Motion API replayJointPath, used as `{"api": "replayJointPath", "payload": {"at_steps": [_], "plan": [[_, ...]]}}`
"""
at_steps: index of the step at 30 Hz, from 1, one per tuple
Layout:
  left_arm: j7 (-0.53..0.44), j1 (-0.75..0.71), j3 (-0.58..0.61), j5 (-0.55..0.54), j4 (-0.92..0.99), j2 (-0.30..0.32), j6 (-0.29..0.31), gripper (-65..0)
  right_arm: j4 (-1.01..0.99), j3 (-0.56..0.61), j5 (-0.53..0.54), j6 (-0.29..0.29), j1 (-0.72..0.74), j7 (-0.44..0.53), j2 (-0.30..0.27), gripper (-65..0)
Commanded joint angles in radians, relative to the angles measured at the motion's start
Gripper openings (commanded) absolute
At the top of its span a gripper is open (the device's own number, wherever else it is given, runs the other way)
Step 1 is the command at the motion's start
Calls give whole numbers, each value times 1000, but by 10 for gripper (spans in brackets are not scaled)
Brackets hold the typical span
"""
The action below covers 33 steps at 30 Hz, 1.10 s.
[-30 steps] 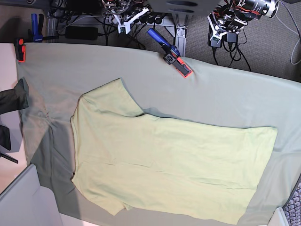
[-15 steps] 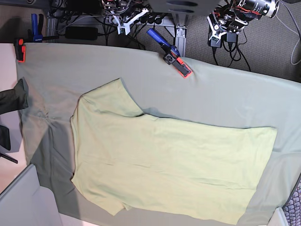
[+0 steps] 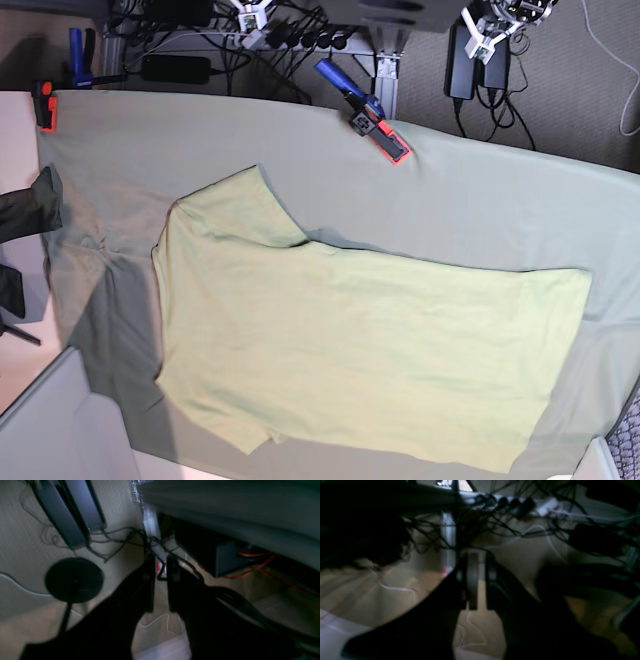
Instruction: Fold the T-shirt properly
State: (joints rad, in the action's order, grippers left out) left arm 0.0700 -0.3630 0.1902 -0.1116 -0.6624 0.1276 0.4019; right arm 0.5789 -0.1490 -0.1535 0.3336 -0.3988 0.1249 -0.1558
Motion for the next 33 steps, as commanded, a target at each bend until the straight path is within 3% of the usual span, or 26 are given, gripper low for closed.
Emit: {"api": "replayJointPath", "payload": {"at_steps": [1, 4, 8, 14, 16, 19, 21, 27, 33], "plan": [[-13, -40, 0, -4, -58, 9, 14, -563, 42, 8, 4, 11, -37, 14, -16, -599], [-16, -135, 0, -13, -238, 38, 14, -563, 159, 19, 22, 11, -128, 13, -48, -599], [-11, -262, 0, -79, -494, 86, 14, -563, 328, 20, 125, 15, -256, 6, -95, -599], [60, -452, -26, -159, -880, 159, 15, -557, 649, 13, 222, 14, -484, 6, -179, -599], [109, -507, -51, -194, -1003, 177, 17, -505, 766, -11, 251, 14, -559, 6, -197, -599], [181, -570, -101, -260, -1164, 203, 65, -388, 937, -73, 310, 14, -650, 5, -209, -599], [223, -600, -136, -305, -1253, 216, 76, -355, 1036, -123, 367, 14, -688, -13, -210, -584], [249, -626, -225, -340, -1418, 256, 86, -353, 1234, -292, 666, 14, -658, -169, -210, -357], [254, -626, -292, -341, -1446, 256, 85, -353, 1251, -333, 746, 11, -438, -303, -181, -342]]}}
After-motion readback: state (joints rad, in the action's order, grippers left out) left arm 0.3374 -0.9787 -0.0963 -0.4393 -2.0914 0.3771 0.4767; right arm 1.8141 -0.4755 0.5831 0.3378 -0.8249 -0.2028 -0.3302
